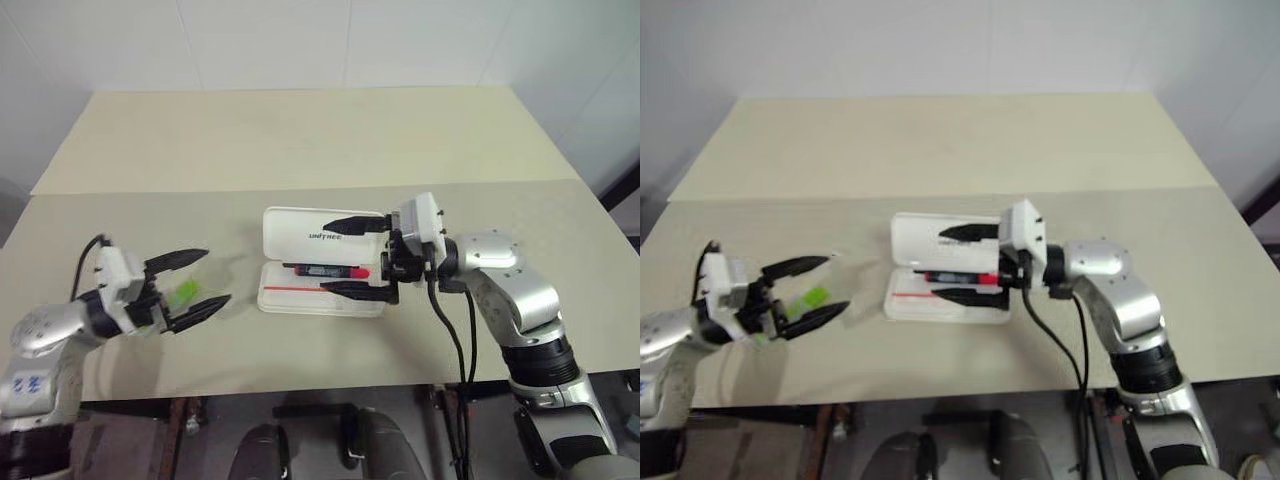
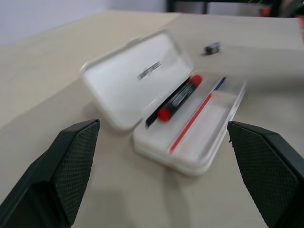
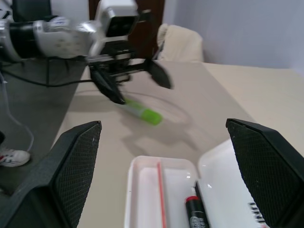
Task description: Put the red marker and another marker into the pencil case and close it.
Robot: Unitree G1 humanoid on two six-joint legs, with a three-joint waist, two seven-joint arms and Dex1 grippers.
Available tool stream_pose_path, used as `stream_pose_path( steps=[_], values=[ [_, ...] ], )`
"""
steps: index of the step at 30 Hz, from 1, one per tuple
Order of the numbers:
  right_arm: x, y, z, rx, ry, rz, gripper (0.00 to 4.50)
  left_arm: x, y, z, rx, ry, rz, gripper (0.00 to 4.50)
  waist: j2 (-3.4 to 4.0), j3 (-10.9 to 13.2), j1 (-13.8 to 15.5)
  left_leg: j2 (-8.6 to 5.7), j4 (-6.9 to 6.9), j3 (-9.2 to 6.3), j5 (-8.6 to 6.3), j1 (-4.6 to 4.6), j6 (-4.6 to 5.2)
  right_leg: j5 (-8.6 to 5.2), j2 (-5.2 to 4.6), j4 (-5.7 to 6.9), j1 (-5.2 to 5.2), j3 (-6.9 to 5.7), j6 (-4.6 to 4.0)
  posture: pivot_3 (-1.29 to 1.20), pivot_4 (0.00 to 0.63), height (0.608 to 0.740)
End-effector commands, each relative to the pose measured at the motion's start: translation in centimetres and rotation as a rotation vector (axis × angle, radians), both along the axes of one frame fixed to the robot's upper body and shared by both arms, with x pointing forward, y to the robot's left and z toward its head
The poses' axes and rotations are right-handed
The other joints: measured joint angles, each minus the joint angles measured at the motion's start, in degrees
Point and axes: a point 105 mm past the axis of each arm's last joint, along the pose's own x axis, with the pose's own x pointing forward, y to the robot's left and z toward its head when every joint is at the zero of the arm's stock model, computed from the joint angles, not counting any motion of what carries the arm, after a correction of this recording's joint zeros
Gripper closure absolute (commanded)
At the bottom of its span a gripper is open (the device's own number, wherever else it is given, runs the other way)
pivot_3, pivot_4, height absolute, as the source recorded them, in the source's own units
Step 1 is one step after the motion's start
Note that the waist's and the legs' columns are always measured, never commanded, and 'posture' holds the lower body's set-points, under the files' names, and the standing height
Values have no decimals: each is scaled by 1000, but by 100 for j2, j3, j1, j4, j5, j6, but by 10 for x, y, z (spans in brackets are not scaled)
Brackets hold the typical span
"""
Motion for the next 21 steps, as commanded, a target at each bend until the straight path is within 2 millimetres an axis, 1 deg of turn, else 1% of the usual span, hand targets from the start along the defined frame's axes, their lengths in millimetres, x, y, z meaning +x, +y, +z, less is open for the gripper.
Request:
stream_pose_path(
  steps=[1,3,4,5,6,7,8,10,14,17,21],
  values=[
    [-2,-9,13,32,-41,-32,68,-13,22,14,8,-43,78,0,0,0,5,2,-3,-3,0,1,-4,-3,1,1,0,0,-5,0,150,740],
    [0,-11,13,32,-45,-44,68,-16,31,12,14,-33,109,0,0,0,14,4,-9,-8,2,1,-9,-8,2,1,-1,-2,-14,0,150,740],
    [1,-12,14,34,-46,-53,68,-19,38,8,13,-17,135,0,0,0,14,4,-12,-8,2,1,-10,-9,3,0,-2,-2,-15,0,150,740],
    [3,-15,14,36,-49,-69,68,-23,53,-2,16,21,185,0,0,0,10,3,-17,-7,3,2,-10,-9,3,0,-2,-4,-15,0,150,740],
    [5,-17,15,37,-51,-80,68,-28,64,-8,17,49,220,0,0,0,7,3,-20,-6,3,2,-10,-9,3,-3,-3,-7,-15,0,150,740],
    [5,-18,15,36,-54,-89,68,-31,74,-17,21,80,253,0,0,0,-3,3,-27,-4,3,3,-10,-10,4,-7,-4,-14,-15,0,150,740],
    [6,-19,15,35,-56,-94,68,-34,79,-22,24,96,269,0,0,0,-13,1,-38,5,3,6,-10,-10,5,-11,-7,-20,-14,0,150,740],
    [6,-20,16,34,-58,-100,68,-34,83,-27,24,106,280,0,-1,0,-4,2,-55,13,4,9,-10,-13,8,-16,-13,-21,-13,0,150,740],
    [6,-21,18,31,-71,-110,68,-29,83,-37,31,123,270,0,-2,-1,22,3,-65,5,5,8,-19,-21,8,-15,-16,-30,-19,0,150,740],
    [5,-21,19,31,-76,-115,68,-25,83,-41,32,128,270,0,-3,-2,6,2,-65,6,5,7,-19,-21,6,-15,-16,-28,-18,0,150,740],
    [2,-23,20,33,-85,-124,68,-15,82,-55,27,158,270,0,-3,-2,5,4,-67,6,5,9,-20,-21,7,-12,-16,-28,-18,0,150,740]
  ],
)
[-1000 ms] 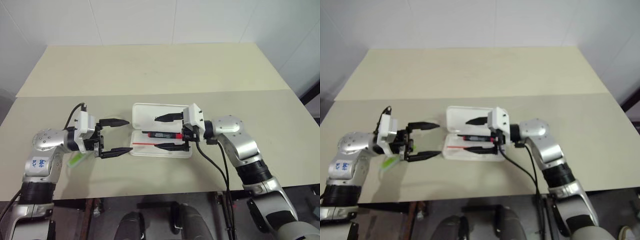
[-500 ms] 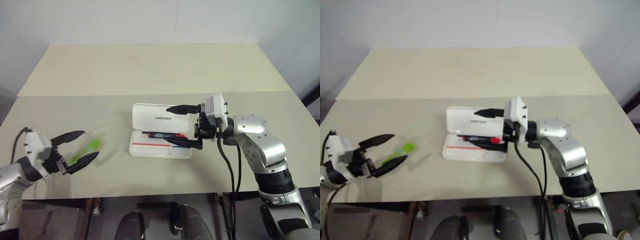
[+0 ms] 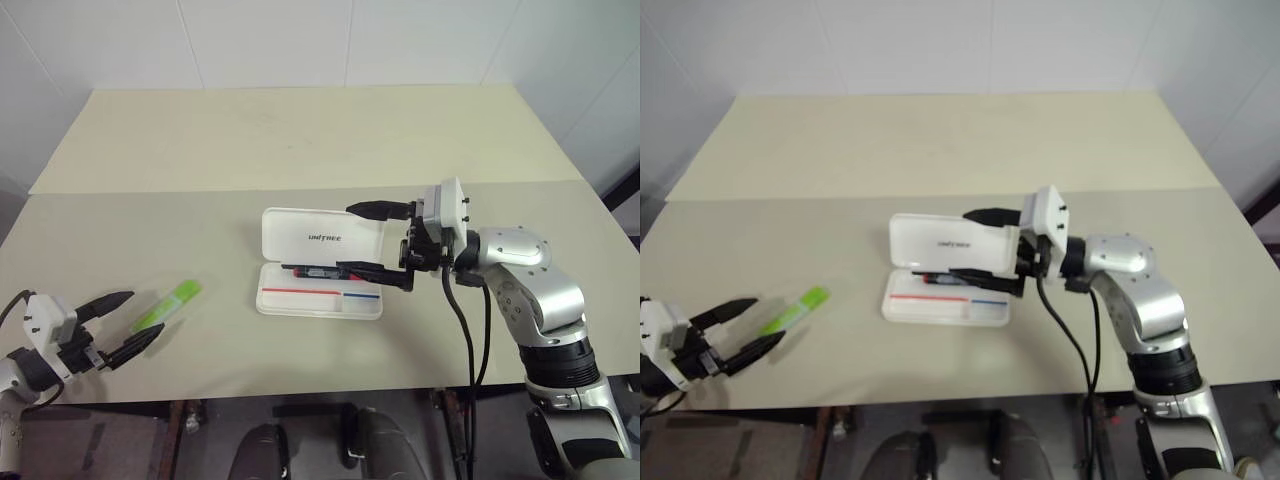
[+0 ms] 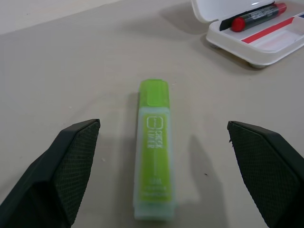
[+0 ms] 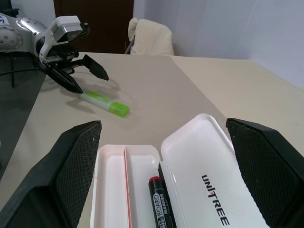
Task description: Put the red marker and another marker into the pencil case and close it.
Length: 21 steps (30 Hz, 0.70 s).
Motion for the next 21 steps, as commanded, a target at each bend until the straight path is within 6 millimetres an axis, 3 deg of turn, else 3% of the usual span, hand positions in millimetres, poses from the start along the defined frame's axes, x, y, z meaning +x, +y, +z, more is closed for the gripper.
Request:
stream_pose_path(
  steps=[1,9,15,20,21],
  values=[
    [-9,-4,15,26,-70,-2,68,6,1,-8,15,11,-2,0,0,0,-1,1,0,-1,0,0,-1,0,0,1,0,-1,0,0,150,740],
    [-28,-7,15,-4,-37,65,68,17,-2,-23,10,40,5,0,-1,-1,-3,1,-1,0,0,-1,-2,0,0,2,-2,-1,0,0,150,740],
    [-42,-9,2,-79,5,138,68,23,-7,-32,-17,68,10,0,-1,-1,5,1,-1,0,0,3,-2,-1,-1,4,0,-1,-1,0,150,740],
    [-46,-9,7,-87,-42,185,68,23,-8,-38,-32,92,15,0,-1,-1,13,0,3,0,4,10,-4,0,-3,13,4,0,-1,0,150,740],
    [-47,-9,7,-91,-39,189,0,24,-8,-40,-30,96,20,384,-1,-1,12,0,3,0,4,11,-4,0,-3,15,4,0,-1,0,150,740]
  ],
)
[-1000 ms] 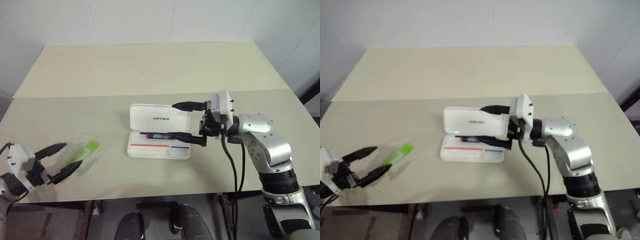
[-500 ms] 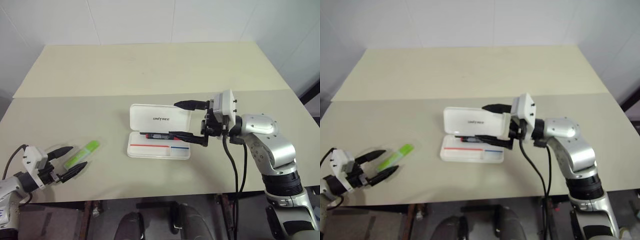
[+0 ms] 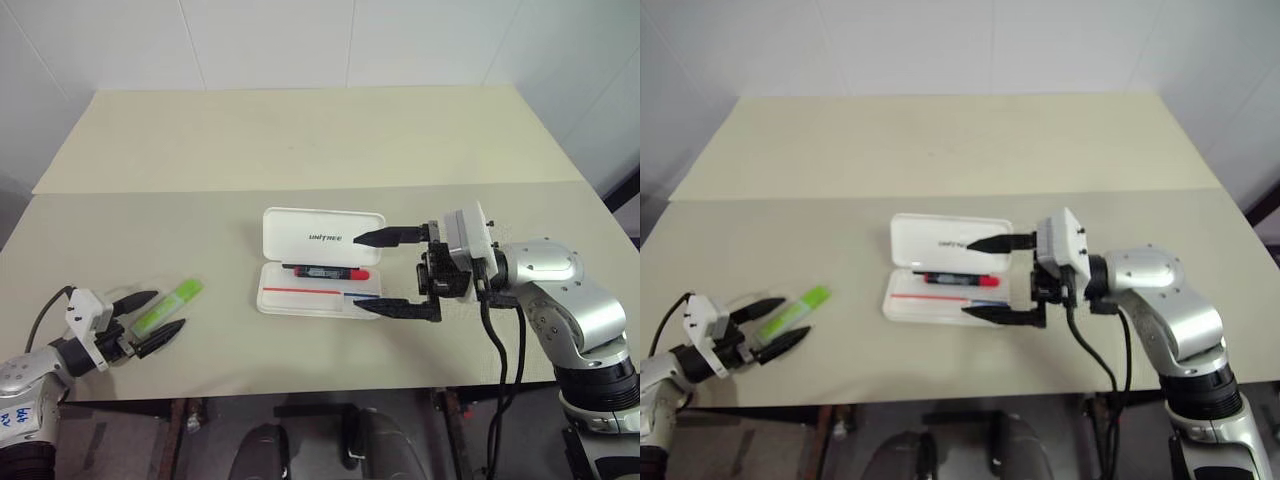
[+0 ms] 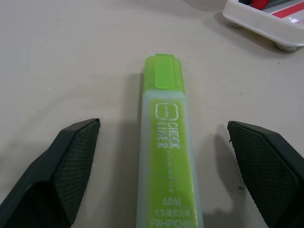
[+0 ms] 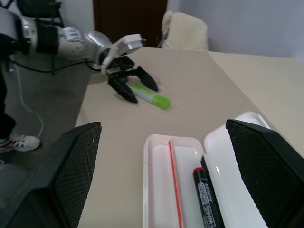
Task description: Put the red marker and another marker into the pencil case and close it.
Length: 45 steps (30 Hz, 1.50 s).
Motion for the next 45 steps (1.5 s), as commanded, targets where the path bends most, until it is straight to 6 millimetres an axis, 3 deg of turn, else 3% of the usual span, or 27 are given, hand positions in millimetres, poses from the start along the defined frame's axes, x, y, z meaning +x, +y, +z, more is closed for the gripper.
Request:
stream_pose_path(
  steps=[1,9,10,16,28,34,38,45],
  values=[
    [-8,1,10,-5,-54,49,0,-1,0,-14,-8,51,22,622,0,0,-1,0,0,0,0,0,0,0,0,1,0,0,0,0,150,740],
    [-6,1,8,-18,-62,54,0,2,1,-23,30,65,59,3346,1,0,-1,-2,-2,3,-1,-1,2,0,-3,-6,0,0,0,0,150,740],
    [-5,1,9,-17,-66,51,0,2,2,-24,34,66,63,3456,1,-1,1,-2,-2,4,-2,-1,3,0,-3,-6,0,0,1,0,150,740],
    [-1,1,9,-22,-81,33,0,5,-11,-16,7,12,28,3442,11,-6,20,-3,-2,2,-1,3,1,0,-6,-3,3,0,1,0,150,740],
    [6,-1,2,-17,-96,-16,0,14,-65,56,-76,-173,-252,3442,5,-8,130,-1,2,0,0,-4,0,0,2,-3,2,-4,0,0,150,740],
    [8,-2,-1,-6,-102,-45,0,17,-81,71,-53,-134,-360,3442,5,-8,120,-2,1,4,1,-4,0,0,7,-5,1,-4,1,0,150,740],
    [8,-6,-3,3,-102,-94,0,25,-115,87,18,-99,-551,3442,3,-7,160,-1,6,4,4,-9,-5,0,21,-3,2,-9,1,0,150,740],
    [6,-13,-5,9,-107,-157,0,42,-151,93,54,-88,-646,3442,3,-7,124,-6,7,7,8,-6,-2,1,51,2,3,3,4,0,150,740]
  ],
)
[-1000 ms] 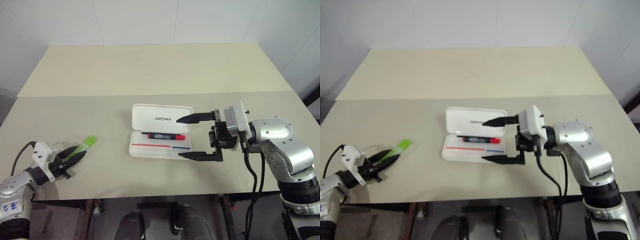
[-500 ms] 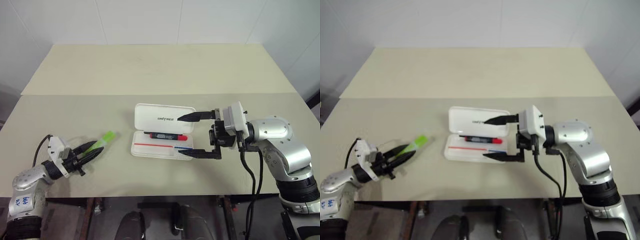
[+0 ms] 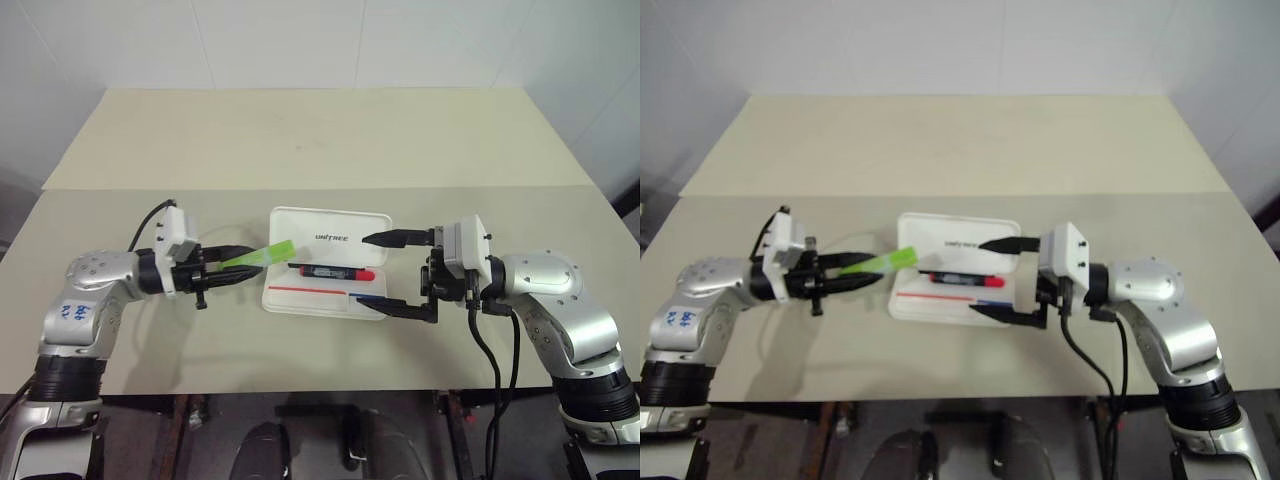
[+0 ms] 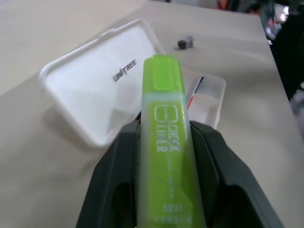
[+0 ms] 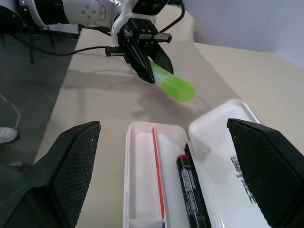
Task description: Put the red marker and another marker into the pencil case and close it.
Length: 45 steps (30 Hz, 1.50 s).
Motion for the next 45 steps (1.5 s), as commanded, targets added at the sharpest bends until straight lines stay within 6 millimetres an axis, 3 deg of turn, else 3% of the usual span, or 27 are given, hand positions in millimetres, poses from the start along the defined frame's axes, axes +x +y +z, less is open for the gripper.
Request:
stream_pose_path(
  steps=[1,5,10,23,35,45],
  values=[
    [-6,-3,12,8,-67,-25,0,0,-15,0,28,-9,-63,3442,0,0,-13,1,-1,2,-1,0,-1,0,9,-2,-1,2,0,0,150,740],
    [-11,-10,11,11,-67,-83,0,-2,-36,-21,116,7,-179,3442,0,0,14,0,0,1,-1,-1,-16,-4,38,-4,-1,1,-8,0,150,740],
    [-18,-14,12,12,-65,-132,0,-1,-43,-35,155,16,-247,3442,0,0,7,1,4,-1,0,1,-21,-7,42,2,-1,2,-12,0,150,740],
    [-24,-18,15,13,-74,-194,0,13,-58,-39,171,-4,-331,3442,-3,0,66,-3,16,-6,1,-2,-19,-6,42,7,0,2,-12,0,150,740],
    [-22,-20,18,16,-92,-217,0,14,-58,-45,198,42,-359,3442,-4,0,82,-1,33,-8,-1,-3,-15,-6,44,16,0,3,-11,0,150,740],
    [-20,-19,19,19,-102,-211,0,19,-60,-44,193,16,-321,29,-4,0,83,1,55,-14,-2,-4,-13,-6,43,29,2,5,-11,0,150,740]
  ],
)
